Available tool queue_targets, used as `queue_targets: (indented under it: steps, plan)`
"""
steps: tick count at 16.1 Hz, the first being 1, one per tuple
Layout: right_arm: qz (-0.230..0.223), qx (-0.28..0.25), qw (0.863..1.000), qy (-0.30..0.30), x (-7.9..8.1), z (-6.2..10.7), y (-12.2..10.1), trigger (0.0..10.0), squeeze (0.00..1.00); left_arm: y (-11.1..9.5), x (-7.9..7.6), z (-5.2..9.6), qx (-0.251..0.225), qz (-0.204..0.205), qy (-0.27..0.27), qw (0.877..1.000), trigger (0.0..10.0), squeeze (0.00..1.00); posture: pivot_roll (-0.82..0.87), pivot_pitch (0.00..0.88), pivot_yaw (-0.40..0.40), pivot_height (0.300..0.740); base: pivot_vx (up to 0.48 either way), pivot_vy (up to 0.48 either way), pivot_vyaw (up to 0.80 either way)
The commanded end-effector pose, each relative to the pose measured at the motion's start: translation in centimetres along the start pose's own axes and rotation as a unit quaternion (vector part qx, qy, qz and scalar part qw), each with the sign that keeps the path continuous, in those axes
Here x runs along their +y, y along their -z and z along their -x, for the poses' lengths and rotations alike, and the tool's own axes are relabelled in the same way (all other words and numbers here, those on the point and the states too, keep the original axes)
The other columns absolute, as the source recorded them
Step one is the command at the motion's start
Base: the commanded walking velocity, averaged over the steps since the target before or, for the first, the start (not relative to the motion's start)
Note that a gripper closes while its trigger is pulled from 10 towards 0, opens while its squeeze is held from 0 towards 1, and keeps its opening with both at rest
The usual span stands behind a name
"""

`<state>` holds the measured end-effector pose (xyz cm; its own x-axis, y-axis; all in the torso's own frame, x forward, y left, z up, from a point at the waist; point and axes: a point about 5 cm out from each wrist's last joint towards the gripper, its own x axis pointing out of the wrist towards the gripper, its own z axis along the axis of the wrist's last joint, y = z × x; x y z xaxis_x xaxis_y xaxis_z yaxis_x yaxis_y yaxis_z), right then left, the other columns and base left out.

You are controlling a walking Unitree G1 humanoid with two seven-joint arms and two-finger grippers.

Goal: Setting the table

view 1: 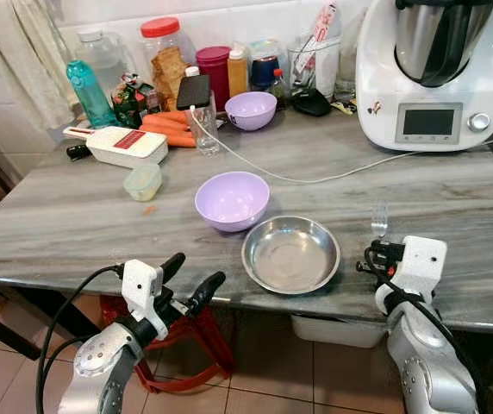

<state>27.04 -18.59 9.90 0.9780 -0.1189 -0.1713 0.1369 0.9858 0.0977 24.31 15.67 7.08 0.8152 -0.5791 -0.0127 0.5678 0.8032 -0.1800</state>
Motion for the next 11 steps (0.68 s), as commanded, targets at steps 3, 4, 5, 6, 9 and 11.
queue_targets:
  steps: [3,4,5,6,9,11]
  plan:
    - [-0.014,0.013,1.0,-0.011,0.8,-0.6,-0.1,10.0,0.0,0.1,0.1,0.5,0.011,0.0,0.014,1.0,10.0,0.0,-0.11,0.017,0.122,0.74,0.0,0.0,0.0]
    - [-0.019,0.017,1.0,-0.013,0.9,-0.7,0.0,10.0,0.0,0.1,0.1,0.5,0.012,0.001,0.016,1.0,10.0,0.0,-0.11,0.018,0.121,0.74,0.0,0.0,0.0]
    - [-0.023,0.027,0.999,-0.016,1.0,-0.9,0.2,10.0,0.0,0.2,0.2,0.6,0.014,0.002,0.017,1.0,10.0,0.0,-0.11,0.018,0.121,0.74,0.0,0.0,0.0]
    - [-0.022,0.037,0.999,-0.022,1.2,-1.1,0.4,10.0,0.0,0.3,0.2,0.7,0.015,0.003,0.018,1.0,10.0,0.0,-0.11,0.018,0.121,0.74,0.0,0.0,0.0]
    - [-0.023,0.052,0.998,-0.032,1.5,-1.6,0.6,10.0,0.0,0.5,0.2,0.7,0.018,0.007,0.031,0.999,10.0,0.0,-0.1,0.02,0.122,0.74,0.0,0.0,0.0]
    - [-0.022,0.062,0.997,-0.035,1.7,-1.9,0.7,10.0,0.0,0.6,0.1,0.8,0.02,0.01,0.04,0.999,10.0,0.0,-0.1,0.024,0.119,0.74,0.0,0.0,0.0]
